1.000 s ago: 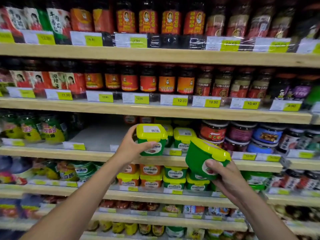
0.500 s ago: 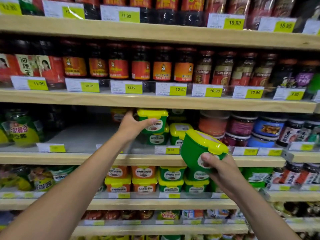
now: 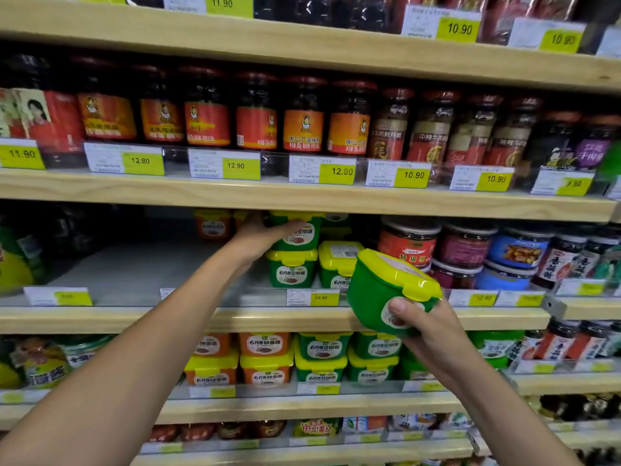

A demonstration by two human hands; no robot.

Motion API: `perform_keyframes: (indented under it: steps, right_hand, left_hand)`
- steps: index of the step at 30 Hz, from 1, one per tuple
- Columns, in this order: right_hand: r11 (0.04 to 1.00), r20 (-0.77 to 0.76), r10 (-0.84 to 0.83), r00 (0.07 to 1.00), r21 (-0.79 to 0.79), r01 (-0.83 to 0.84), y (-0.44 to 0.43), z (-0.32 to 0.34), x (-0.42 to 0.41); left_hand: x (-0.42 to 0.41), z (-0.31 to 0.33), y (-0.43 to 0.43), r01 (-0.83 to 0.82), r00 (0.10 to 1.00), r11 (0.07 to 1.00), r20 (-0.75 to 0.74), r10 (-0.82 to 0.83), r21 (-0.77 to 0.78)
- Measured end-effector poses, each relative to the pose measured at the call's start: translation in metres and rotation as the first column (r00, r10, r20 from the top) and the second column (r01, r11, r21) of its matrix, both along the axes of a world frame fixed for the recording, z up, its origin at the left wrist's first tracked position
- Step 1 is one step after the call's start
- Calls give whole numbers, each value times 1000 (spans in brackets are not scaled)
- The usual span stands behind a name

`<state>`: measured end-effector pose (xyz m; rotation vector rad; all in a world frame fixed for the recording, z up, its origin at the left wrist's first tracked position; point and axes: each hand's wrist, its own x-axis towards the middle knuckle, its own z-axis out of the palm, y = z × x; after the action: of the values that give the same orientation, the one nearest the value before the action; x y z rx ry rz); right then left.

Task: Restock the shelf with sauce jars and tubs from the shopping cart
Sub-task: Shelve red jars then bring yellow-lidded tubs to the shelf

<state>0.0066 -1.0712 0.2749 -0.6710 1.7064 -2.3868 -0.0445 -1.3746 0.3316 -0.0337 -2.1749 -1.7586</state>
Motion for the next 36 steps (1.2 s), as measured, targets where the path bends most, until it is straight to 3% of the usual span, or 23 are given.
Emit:
perform_keyframes:
  steps: [4, 10, 22, 25, 27, 29, 33, 36]
  right_hand:
    - [1000, 27, 5, 1000, 2, -5, 3, 4, 2]
    - [999, 65, -18, 998, 37, 16, 2, 6, 2]
    - [997, 49, -7, 999, 80, 3, -1, 3, -1]
    - [992, 31, -47, 998, 116, 43, -2, 7, -4]
    - [989, 8, -68, 998, 129, 67, -4, 10, -6]
    - [984, -14, -105, 994, 146, 106, -9, 12, -8]
    - [941, -140, -184, 973, 261, 216, -23, 24, -10]
    - [937, -158, -238, 958, 224, 269, -36, 35, -13]
  left_hand:
    - [5, 2, -18, 90, 994, 991, 76, -83, -94]
    - [8, 2, -30, 81, 993, 977, 100, -62, -198]
    - [2, -11, -37, 82, 996, 977, 57, -72, -198]
    - [13, -19, -31, -132, 991, 975, -18, 131, -181]
    - [29, -25, -17, -408, 902, 907, -193, 385, -98]
    - [52, -27, 6, -498, 832, 866, -299, 466, -36]
    - [84, -27, 64, -140, 952, 956, -302, 58, -258]
    - [88, -29, 87, -71, 951, 954, -309, -24, -293]
